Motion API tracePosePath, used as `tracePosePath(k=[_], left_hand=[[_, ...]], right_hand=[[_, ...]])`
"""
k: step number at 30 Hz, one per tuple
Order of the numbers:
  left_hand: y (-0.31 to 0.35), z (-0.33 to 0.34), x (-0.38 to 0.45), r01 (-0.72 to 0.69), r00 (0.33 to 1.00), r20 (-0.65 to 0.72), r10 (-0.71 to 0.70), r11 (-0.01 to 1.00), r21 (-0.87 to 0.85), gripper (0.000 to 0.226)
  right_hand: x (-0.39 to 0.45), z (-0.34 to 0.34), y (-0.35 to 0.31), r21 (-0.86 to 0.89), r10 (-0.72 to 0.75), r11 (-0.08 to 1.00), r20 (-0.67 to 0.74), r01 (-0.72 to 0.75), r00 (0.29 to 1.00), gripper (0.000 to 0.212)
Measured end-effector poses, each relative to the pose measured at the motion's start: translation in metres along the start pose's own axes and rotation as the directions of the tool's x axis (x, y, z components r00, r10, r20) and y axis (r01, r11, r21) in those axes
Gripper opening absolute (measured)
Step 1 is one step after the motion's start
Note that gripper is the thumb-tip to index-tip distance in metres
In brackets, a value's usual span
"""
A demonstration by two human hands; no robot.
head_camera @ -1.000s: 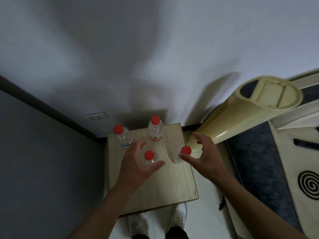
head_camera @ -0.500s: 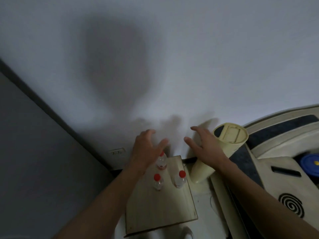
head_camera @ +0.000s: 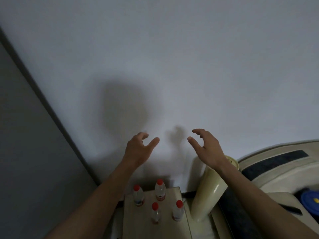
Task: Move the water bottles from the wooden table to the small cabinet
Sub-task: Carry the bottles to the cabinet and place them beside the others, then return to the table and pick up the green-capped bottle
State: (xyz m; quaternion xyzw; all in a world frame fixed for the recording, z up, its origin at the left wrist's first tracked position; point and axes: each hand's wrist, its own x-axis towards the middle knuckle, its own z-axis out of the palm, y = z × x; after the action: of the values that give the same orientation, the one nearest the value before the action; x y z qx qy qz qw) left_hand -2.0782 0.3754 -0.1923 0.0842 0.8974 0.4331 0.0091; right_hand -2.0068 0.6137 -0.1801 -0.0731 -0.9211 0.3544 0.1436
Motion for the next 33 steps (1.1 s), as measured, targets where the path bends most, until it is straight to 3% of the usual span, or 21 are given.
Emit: tracePosePath(k=[11, 17, 21, 28, 33], left_hand=[[0.015, -0.001, -0.004, -0.021, 1.000, 0.007, 0.021, 0.997, 0.069, 0.068], [0.029, 0.014, -0.008, 0.005, 0.999, 0.041, -0.008, 0.997, 0.075, 0.071], [0.042, 0.034, -0.012, -0.047, 0.997, 0.059, 0.044, 0.997, 0.062, 0.069], [0.069, 0.072, -0.013, -0.153, 0.959, 0.243, 0.145, 0.988, 0.012, 0.064], [0.092, 0.106, -0.032, -0.270, 0.868, 0.405, 0.286, 0.958, -0.098, 0.067]], right_hand=[[0.012, -0.018, 0.019, -0.043, -0.005, 0.999, 0.046, 0.007, 0.999, 0.054], [0.002, -0.036, 0.044, 0.003, -0.017, 1.000, -0.002, 0.017, 1.000, 0.051], [-0.008, -0.051, 0.059, 0.027, 0.046, 0.999, -0.018, -0.045, 0.999, 0.052], [-0.074, -0.092, 0.080, -0.036, 0.222, 0.973, -0.136, -0.229, 0.966, 0.053], [-0.153, -0.124, 0.070, -0.140, 0.315, 0.919, -0.304, -0.370, 0.899, 0.049]])
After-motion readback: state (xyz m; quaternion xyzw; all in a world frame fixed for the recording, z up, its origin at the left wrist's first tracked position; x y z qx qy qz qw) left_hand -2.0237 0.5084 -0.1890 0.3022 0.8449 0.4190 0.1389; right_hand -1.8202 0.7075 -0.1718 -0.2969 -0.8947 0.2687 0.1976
